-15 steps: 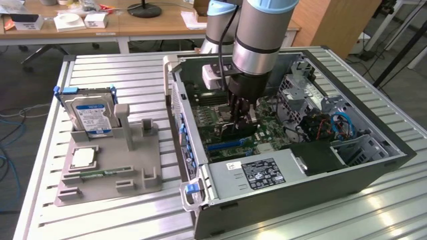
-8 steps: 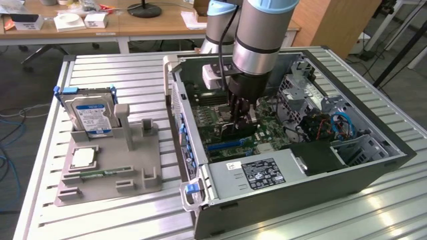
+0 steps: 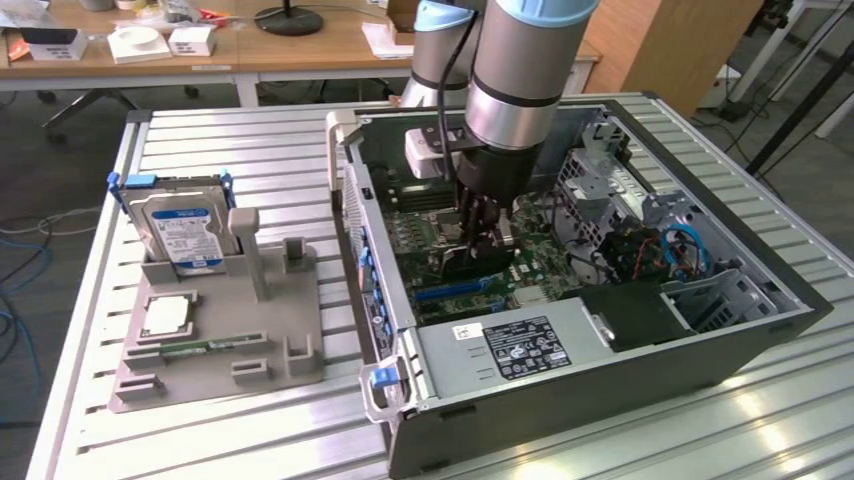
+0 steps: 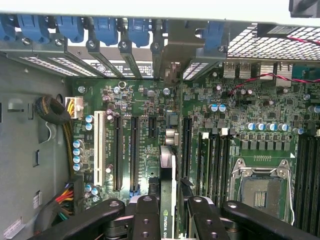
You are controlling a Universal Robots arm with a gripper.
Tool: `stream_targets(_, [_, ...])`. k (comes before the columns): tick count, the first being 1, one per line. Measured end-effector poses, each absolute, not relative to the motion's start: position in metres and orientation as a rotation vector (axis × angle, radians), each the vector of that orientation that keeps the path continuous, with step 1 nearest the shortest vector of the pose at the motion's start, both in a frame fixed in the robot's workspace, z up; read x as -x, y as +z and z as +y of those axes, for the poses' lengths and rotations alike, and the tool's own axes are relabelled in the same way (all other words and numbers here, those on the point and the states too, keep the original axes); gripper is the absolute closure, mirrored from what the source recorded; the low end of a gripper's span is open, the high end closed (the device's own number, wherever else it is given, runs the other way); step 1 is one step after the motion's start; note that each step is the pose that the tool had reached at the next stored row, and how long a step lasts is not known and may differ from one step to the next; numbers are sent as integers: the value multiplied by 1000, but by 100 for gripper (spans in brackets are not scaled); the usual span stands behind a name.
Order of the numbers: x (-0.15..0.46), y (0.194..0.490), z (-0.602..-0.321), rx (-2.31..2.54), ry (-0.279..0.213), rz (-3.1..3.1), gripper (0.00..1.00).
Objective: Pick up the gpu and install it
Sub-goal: 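Insert the gpu into the slot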
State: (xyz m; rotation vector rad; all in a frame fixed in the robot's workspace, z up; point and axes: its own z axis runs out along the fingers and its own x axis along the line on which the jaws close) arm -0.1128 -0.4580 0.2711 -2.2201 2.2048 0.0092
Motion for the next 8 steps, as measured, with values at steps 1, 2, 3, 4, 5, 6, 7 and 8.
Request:
stream_targets(1, [113, 271, -458, 2220, 9, 2205, 73])
stream_targets(2, [113, 271, -458, 2220, 9, 2205, 73])
stream_targets(3, [113, 271, -458, 2220, 9, 2205, 73])
stream_targets(4, [113, 271, -458, 2220, 9, 2205, 73])
stream_targets(5, [113, 271, -458, 2220, 9, 2205, 73])
stream_targets(6, [113, 271, -458, 2220, 10, 2205, 73])
stream_targets(7, [113, 271, -458, 2221, 11, 2205, 73])
stream_targets(8, [113, 271, -458, 2221, 11, 2206, 73])
